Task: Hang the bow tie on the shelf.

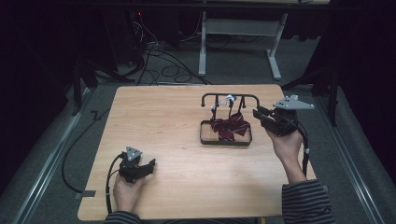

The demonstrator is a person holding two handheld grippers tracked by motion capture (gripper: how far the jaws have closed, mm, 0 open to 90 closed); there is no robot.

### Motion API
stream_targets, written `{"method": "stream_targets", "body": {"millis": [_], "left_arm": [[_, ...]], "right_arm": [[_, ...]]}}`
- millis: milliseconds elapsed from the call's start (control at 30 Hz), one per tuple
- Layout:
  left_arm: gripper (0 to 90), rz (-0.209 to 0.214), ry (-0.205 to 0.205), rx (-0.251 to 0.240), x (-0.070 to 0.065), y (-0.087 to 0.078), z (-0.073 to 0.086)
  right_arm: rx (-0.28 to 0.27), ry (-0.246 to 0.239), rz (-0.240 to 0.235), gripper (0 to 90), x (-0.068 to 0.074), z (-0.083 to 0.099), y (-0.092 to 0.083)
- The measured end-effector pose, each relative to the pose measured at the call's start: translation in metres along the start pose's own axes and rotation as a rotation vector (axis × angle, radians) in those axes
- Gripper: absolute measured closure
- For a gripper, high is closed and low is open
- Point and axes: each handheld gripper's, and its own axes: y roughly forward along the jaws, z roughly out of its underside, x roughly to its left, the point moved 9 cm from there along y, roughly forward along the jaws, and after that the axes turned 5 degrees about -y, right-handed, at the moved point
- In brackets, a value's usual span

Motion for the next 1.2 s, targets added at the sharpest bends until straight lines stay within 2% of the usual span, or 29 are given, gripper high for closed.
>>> {"method": "stream_targets", "body": {"millis": [833,1200], "left_arm": [[32.4,-0.002,0.003,-0.001,0.0,0.0,0.0],[32.4,-0.003,0.004,-0.001,0.0,0.0,0.0]], "right_arm": [[0.028,0.094,0.025,74.4,-0.006,0.066,-0.011],[0.029,0.125,0.023,74.3,-0.007,0.081,-0.015]]}}
